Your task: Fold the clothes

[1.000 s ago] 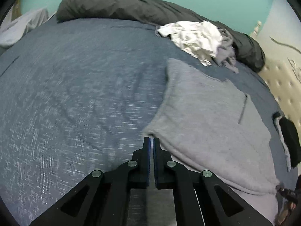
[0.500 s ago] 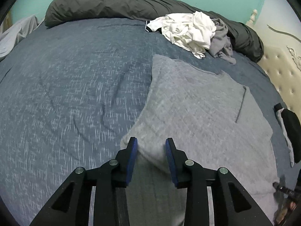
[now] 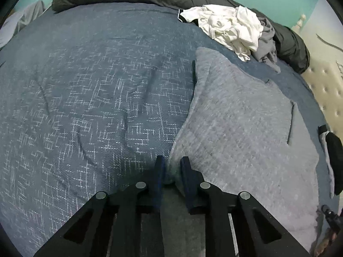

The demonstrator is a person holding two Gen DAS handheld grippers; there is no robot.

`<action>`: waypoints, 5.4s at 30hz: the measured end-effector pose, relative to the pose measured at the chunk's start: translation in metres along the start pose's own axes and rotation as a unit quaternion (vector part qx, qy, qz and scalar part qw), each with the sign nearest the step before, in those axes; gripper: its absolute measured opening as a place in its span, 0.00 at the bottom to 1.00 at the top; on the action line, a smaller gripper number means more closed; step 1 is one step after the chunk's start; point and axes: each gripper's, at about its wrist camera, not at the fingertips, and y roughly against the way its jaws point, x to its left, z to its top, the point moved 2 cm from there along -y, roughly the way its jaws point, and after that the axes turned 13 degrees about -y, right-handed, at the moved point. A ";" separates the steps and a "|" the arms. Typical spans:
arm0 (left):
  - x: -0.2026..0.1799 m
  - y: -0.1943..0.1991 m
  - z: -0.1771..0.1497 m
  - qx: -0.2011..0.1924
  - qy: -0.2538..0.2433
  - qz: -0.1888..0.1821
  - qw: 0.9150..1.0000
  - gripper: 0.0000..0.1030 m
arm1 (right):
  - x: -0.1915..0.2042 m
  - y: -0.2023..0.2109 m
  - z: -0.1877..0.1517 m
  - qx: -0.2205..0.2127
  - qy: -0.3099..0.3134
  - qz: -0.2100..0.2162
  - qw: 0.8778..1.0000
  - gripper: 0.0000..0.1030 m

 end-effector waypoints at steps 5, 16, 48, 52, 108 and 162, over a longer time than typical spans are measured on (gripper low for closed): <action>-0.004 0.012 0.016 -0.013 0.006 -0.008 1.000 0.17 | 0.003 -0.004 0.001 -0.001 -0.002 0.020 1.000 0.07; -0.016 -0.021 0.109 -0.025 0.011 -0.023 0.999 0.42 | 0.019 -0.019 0.014 -0.002 0.039 0.035 0.999 0.09; 0.019 -0.075 0.143 -0.012 0.030 0.006 0.999 0.21 | 0.018 -0.036 0.016 0.013 0.049 0.037 0.998 0.11; 0.029 -0.047 0.139 -0.024 0.041 0.010 0.999 0.26 | 0.019 -0.035 0.015 0.014 0.048 0.041 0.998 0.11; -0.028 0.151 -0.109 0.011 -0.019 -0.053 0.998 0.38 | 0.029 0.025 0.005 0.024 0.050 0.059 0.997 0.39; -0.069 0.162 -0.282 0.130 0.012 -0.159 0.979 0.55 | -0.037 0.068 -0.116 0.228 0.066 -0.068 0.969 0.48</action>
